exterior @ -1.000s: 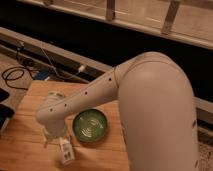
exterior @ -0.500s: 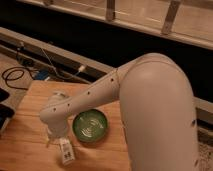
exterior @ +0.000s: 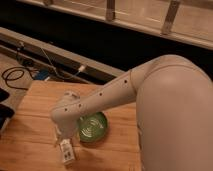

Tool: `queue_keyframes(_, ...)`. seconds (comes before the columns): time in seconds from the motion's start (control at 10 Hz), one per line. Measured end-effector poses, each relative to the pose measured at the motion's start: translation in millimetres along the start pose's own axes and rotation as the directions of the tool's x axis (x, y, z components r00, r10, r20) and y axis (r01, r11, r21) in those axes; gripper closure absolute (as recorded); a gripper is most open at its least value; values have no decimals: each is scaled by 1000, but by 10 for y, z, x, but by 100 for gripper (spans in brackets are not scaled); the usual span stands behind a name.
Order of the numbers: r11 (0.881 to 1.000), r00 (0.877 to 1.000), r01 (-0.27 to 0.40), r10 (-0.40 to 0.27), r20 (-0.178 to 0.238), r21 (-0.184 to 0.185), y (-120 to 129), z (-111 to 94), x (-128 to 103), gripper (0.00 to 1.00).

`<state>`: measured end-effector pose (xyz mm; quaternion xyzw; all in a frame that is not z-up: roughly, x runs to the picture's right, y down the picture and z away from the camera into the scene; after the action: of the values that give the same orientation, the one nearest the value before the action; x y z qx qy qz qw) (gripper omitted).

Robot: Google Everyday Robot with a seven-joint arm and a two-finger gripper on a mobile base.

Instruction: Place the bottle in the ceramic bowl

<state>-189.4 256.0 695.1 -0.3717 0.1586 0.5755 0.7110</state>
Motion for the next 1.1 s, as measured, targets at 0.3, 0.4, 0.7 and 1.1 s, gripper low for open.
queue_keyframes(0.3,1000,1000,0,-1,-29,-21,19,190,-13,35)
queue_keyframes(0.4,999,999,10,-12,-44,-32,75,285,-37,35)
queue_keyframes(0.7,998,997,21,-26,-75,-58,153,500,-101,35)
queue_keyframes(1.1,996,994,40,-48,-102,-78,236,762,-133,40)
